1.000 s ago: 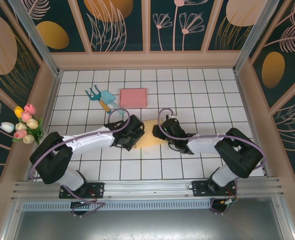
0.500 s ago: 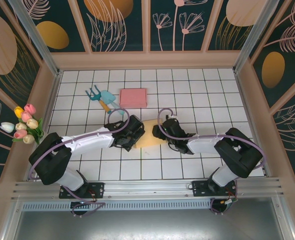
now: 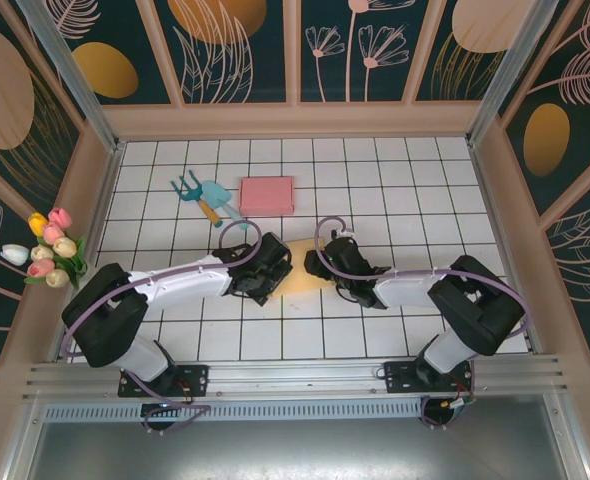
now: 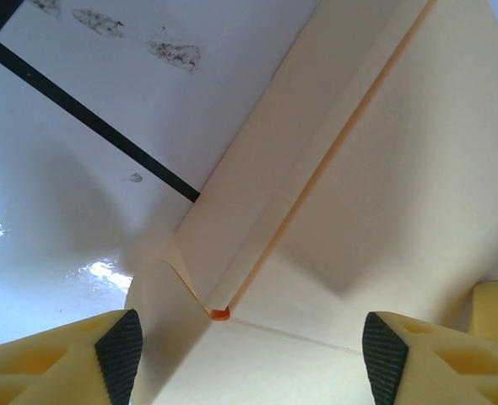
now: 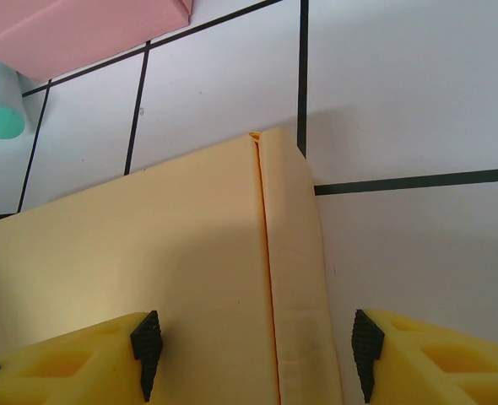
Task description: Fold the paper box
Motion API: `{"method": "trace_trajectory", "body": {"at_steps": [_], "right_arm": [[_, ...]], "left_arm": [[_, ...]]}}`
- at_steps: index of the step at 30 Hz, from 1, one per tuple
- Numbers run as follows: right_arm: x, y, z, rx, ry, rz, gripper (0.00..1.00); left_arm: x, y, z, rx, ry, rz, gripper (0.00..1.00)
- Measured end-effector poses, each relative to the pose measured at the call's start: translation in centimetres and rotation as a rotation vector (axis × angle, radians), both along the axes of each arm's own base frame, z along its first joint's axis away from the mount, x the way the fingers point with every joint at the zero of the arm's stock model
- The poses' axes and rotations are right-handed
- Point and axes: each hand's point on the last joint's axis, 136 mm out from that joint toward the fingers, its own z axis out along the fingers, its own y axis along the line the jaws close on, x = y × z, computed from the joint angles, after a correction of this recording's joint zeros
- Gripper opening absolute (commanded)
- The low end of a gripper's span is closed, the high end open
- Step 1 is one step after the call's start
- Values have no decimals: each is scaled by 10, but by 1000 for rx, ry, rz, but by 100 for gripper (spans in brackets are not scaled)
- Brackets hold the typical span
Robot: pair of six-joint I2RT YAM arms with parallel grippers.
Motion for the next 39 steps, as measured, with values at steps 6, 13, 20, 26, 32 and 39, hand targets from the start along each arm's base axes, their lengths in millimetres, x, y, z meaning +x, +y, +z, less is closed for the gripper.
{"method": "trace_trajectory", "body": {"at_steps": [6,13,20,26,32,39], "right_arm": [[0,0,0,1,-1,0,65],[0,-1,0,6,-6,-1,64],[0,-1,0,8,-8,-1,64],[2,-2,-1,3,-15,-11,64],[3,-2,-1,4,-20,-14,64],[3,-2,-1,4,-21,-14,64]], "left_arm": [[0,-1,-3,1,6,6,65],[0,0,-4,3,7,9,63],[0,-1,-4,-1,16,13,60],[4,-9,7,-20,14,9,61],[4,-8,6,-16,10,13,60],[4,-7,-1,-12,10,17,59]]}}
